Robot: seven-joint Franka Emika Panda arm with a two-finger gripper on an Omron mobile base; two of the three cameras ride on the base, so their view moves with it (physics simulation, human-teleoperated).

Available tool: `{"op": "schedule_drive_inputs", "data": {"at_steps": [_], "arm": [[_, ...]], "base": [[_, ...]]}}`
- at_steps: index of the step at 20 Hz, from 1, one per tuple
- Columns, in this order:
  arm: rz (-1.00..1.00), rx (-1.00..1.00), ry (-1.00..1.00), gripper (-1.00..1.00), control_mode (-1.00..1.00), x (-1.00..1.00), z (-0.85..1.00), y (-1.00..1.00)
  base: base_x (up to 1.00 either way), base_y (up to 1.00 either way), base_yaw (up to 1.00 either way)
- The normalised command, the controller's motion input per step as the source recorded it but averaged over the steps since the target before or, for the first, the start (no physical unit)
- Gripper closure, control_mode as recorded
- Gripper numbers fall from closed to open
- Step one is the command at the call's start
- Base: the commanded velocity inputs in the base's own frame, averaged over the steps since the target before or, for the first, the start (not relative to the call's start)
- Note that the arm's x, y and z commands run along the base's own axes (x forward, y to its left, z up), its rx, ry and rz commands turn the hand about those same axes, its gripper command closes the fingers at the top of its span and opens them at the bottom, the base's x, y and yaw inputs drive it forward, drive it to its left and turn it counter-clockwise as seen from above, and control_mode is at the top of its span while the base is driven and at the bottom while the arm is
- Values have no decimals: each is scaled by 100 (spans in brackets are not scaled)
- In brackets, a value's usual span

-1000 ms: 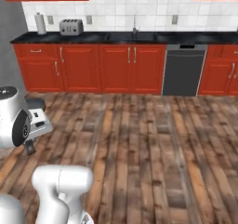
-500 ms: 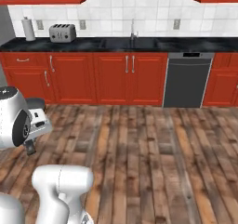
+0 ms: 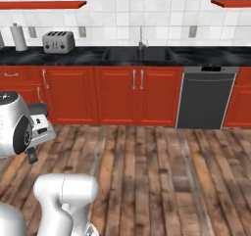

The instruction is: Move the pot and pan from the stove into the sink.

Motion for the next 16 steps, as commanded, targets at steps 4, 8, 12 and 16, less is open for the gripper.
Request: {"op": "schedule_drive_inputs", "data": {"at_steps": [4,8,12,16], "arm": [[0,0,0,100,100,0,0,0],[0,0,0,100,100,0,0,0],[0,0,0,100,100,0,0,0],[0,0,0,100,100,0,0,0]], "base": [[100,38,0],[100,37,0],[100,36,0],[100,38,0]]}}
